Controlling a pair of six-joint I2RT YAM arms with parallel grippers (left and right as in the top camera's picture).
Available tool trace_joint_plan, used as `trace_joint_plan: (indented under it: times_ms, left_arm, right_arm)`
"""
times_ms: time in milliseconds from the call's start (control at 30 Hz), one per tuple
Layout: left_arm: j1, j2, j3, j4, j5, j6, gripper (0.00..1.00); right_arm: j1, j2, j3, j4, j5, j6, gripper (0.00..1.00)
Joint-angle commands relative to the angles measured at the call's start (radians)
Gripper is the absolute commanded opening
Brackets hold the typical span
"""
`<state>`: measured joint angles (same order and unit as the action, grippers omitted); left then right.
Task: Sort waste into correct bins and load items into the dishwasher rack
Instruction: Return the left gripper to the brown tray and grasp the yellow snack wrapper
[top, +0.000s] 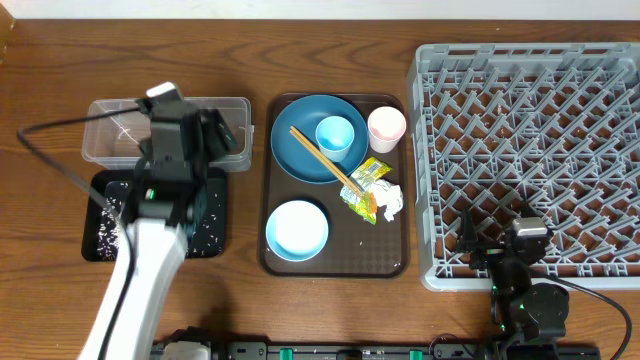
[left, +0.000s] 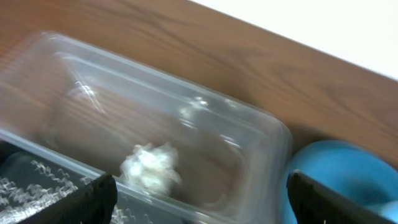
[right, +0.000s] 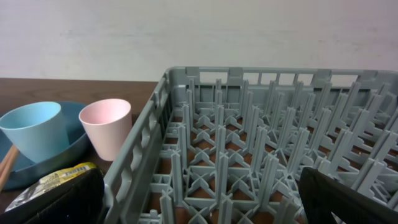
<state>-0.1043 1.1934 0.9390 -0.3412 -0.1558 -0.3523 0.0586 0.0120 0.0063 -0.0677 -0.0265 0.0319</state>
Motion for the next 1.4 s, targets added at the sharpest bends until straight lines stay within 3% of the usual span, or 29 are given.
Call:
trace_joint_plan:
  times_ms: [0, 200, 300, 433, 567, 833, 1200, 1367]
  left_arm:
    - [-0.082, -0.100, 0.010, -0.136, 0.265, -0.082, 0.89]
    - [-0.331, -0.142, 0.008, -0.409, 0.351, -0.190, 0.89]
    - [-0.460, -0.118, 0.000, -0.414, 0.342, -0.205, 0.89]
    - [-0.600, -0.064, 0.000, -0.400, 0.227, -0.311, 0.89]
    - [-0.696, 0.017, 0.000, -0.314, 0.184, -0.336, 0.89]
    - [-0.755, 0.193, 0.000, -0.154, 0.171, -0.467, 0.91]
    - [-0.763, 0.424, 0.000, 0.026, 0.153, -0.449, 0.91]
    - [-0.763, 0.507, 0.000, 0.052, 0.046, -0.449, 0.91]
  right_arm:
    - [0.003, -0.006, -0.001, -0.004, -0.004, -0.018, 0.99]
    - [0.003, -0.006, -0.001, -0.004, -0.004, -0.018, 0.99]
    - [0.003, -0.006, -0.001, -0.004, -0.004, -0.018, 0.99]
    - [0.003, -0.006, -0.001, -0.004, -0.004, -0.018, 0.99]
    - [0.003, -0.006, -0.001, -0.004, -0.004, -0.018, 0.99]
    - [0.003, -0.006, -0.001, -0.004, -0.004, -0.018, 0.99]
    - [0.003, -0.006, -0.001, -0.004, -0.004, -0.018, 0.99]
    - [0.003, -0.006, -0.001, -0.004, -0.004, -0.018, 0.99]
